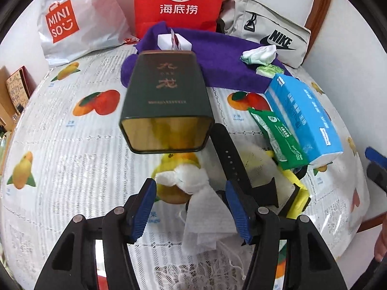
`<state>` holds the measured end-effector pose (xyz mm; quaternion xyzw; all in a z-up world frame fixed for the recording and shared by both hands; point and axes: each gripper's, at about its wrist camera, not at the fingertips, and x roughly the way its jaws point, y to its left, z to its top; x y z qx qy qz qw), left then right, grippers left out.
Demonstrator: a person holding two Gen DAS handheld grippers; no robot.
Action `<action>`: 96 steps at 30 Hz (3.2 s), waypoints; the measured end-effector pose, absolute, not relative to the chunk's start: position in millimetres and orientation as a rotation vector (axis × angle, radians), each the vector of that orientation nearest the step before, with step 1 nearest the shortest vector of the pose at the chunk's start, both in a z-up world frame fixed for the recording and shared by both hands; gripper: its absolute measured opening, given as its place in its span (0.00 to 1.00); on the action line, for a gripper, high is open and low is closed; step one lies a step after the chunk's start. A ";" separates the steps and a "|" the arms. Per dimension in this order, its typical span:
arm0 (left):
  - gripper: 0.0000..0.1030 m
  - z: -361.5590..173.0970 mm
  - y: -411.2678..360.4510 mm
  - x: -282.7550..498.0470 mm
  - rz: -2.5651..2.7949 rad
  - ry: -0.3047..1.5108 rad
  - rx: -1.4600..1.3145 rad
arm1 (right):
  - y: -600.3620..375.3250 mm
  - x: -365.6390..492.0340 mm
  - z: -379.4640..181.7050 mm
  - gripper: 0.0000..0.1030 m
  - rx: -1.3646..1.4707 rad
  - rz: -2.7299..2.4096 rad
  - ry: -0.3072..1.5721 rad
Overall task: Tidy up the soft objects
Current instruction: 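Grasp the white crumpled tissue with the left gripper and lift it, then grasp the green flat wipes packet with the right gripper while the left holds the tissue, then carry the tissue with the left gripper while the right carries the green packet toward the purple towel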
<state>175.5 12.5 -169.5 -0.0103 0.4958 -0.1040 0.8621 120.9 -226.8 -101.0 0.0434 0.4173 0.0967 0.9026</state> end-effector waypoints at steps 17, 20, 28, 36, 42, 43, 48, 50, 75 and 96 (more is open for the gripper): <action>0.19 -167.3 25.9 176.0 -0.254 0.971 0.000 | -207.6 108.4 -121.0 0.75 0.074 0.202 0.899; 0.20 -164.7 39.9 172.0 -0.206 0.968 0.018 | -200.2 110.3 -121.4 0.75 0.072 0.218 0.889; 0.20 -182.6 64.4 167.7 -0.122 0.993 0.026 | -173.7 122.7 -129.6 0.71 0.038 0.280 0.898; 0.20 -185.8 67.9 163.8 -0.132 0.976 0.010 | -139.7 131.0 -134.0 0.64 -0.030 0.324 0.885; 0.20 -185.1 69.9 162.2 -0.149 0.967 0.003 | -116.4 136.0 -130.9 0.58 -0.248 0.269 0.807; 0.20 -185.2 70.2 162.1 -0.152 0.966 0.001 | -112.5 137.8 -132.3 0.56 -0.309 0.254 0.803; 0.21 -185.6 74.5 161.9 -0.172 0.964 -0.024 | -97.4 146.0 -143.2 0.48 -0.530 0.231 0.797; 0.21 -185.7 76.5 162.7 -0.182 0.965 -0.035 | -94.4 147.9 -147.5 0.48 -0.592 0.216 0.800; 0.22 -183.7 71.7 156.9 -0.146 0.991 -0.029 | -142.1 94.1 -103.9 0.01 -0.292 0.325 0.766; 0.23 -184.8 64.2 145.2 -0.087 1.006 0.002 | -191.3 82.4 -166.4 0.22 -0.105 0.371 0.880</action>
